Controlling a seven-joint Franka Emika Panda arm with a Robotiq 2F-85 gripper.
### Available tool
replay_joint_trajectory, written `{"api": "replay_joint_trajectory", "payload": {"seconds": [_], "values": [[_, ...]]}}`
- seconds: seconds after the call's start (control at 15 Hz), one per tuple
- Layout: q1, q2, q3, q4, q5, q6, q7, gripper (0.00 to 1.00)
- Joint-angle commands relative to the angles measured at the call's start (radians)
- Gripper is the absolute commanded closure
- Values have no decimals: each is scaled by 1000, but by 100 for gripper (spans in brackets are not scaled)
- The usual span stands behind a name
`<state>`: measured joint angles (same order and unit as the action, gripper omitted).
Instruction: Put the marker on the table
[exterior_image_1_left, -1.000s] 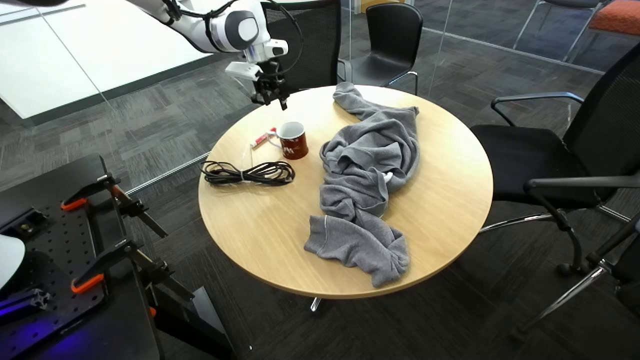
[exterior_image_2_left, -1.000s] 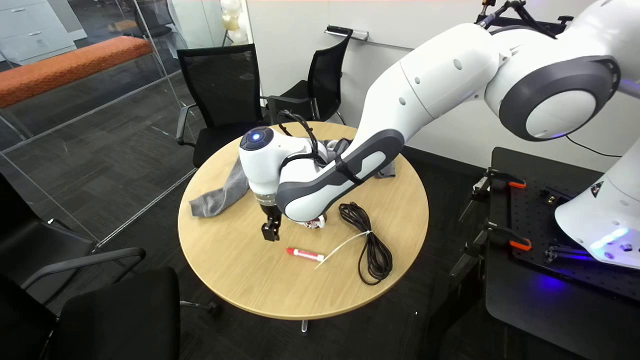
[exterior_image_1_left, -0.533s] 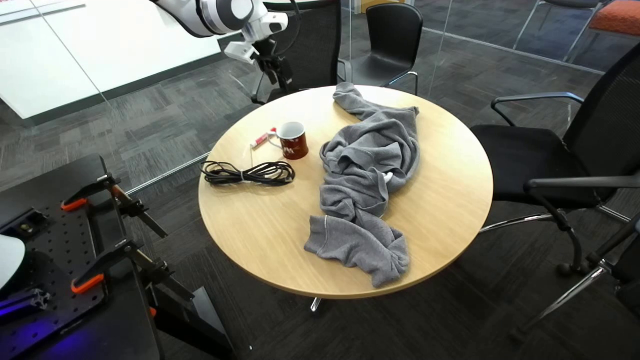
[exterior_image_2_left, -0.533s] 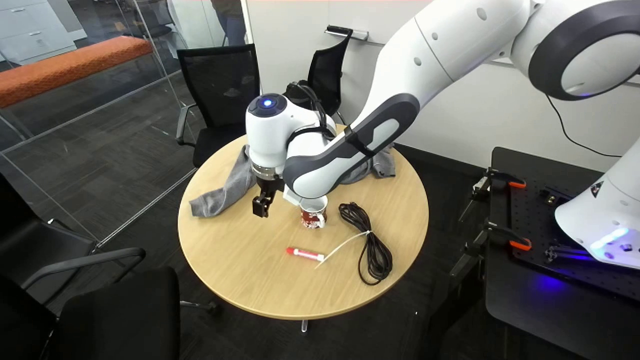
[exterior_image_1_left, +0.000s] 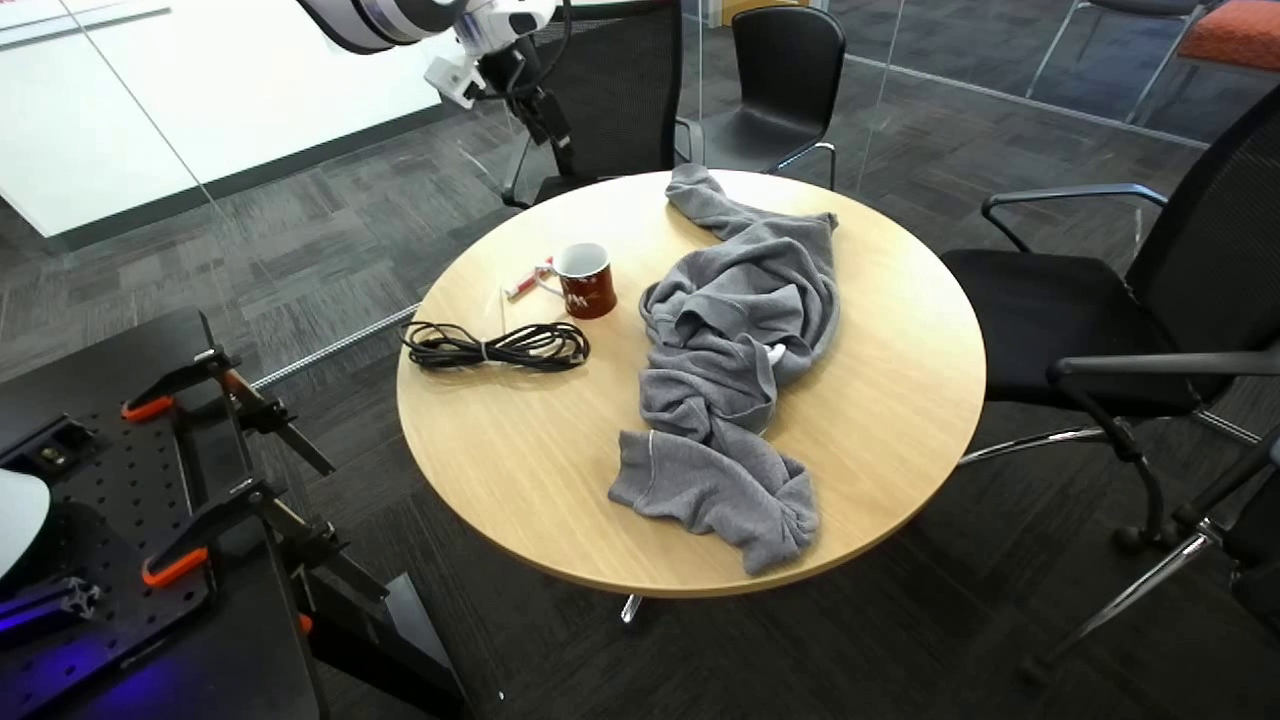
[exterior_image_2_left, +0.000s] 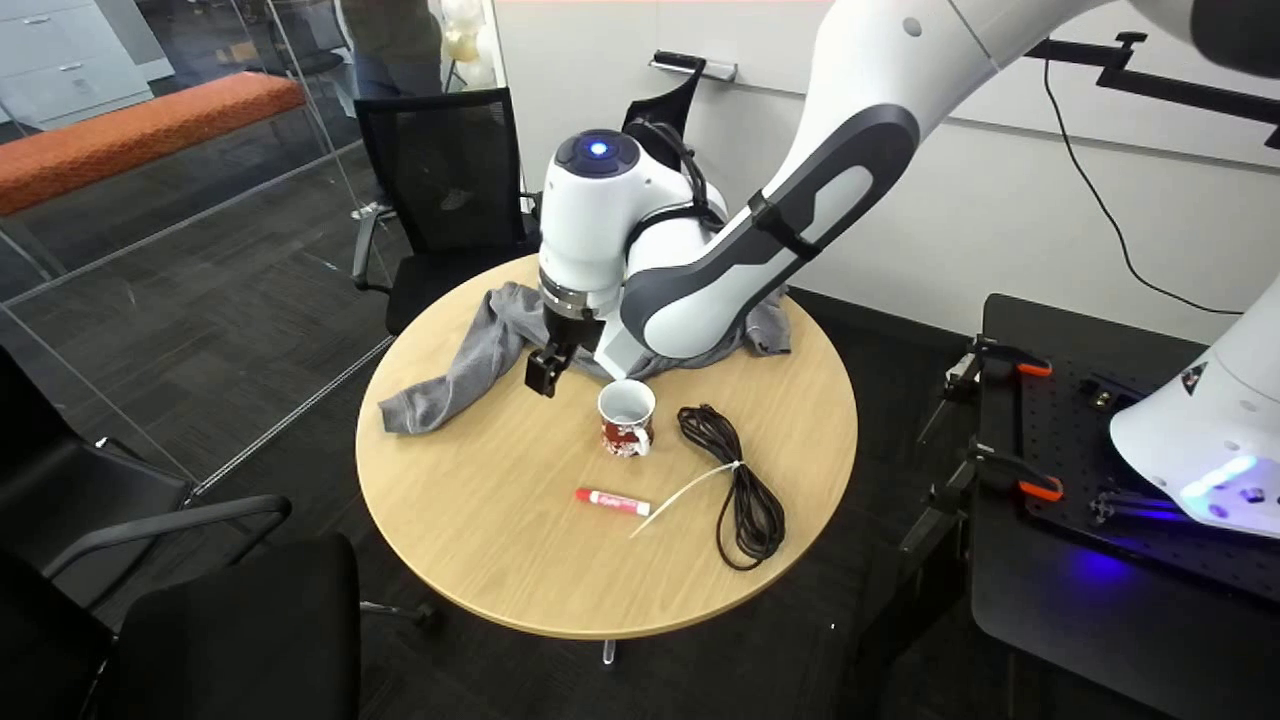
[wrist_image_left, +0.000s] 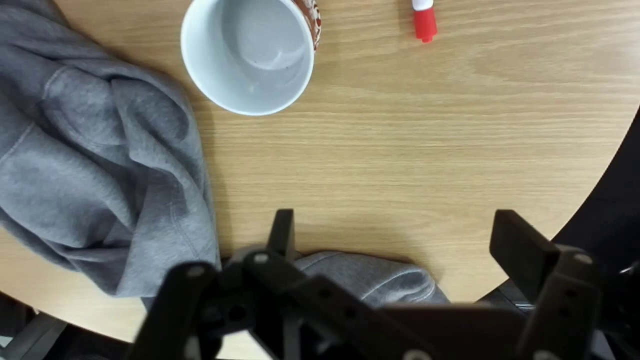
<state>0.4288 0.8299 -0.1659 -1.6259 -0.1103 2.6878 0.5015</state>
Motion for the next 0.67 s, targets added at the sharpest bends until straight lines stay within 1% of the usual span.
{"api": "replay_joint_trajectory", "payload": {"seconds": [0.0, 0.13, 0.2, 0.27, 0.4, 0.6], "values": [[46, -159, -52, -242, -19, 118, 72, 0], [66, -215, -81, -342, -17, 187, 90, 0], [30, -113, -46, -193, 1, 127, 42, 0], [38, -139, -56, -238, 1, 151, 50, 0], [42, -172, -62, -288, 0, 165, 51, 0], [45, -184, -62, -302, -1, 165, 53, 0]]}}
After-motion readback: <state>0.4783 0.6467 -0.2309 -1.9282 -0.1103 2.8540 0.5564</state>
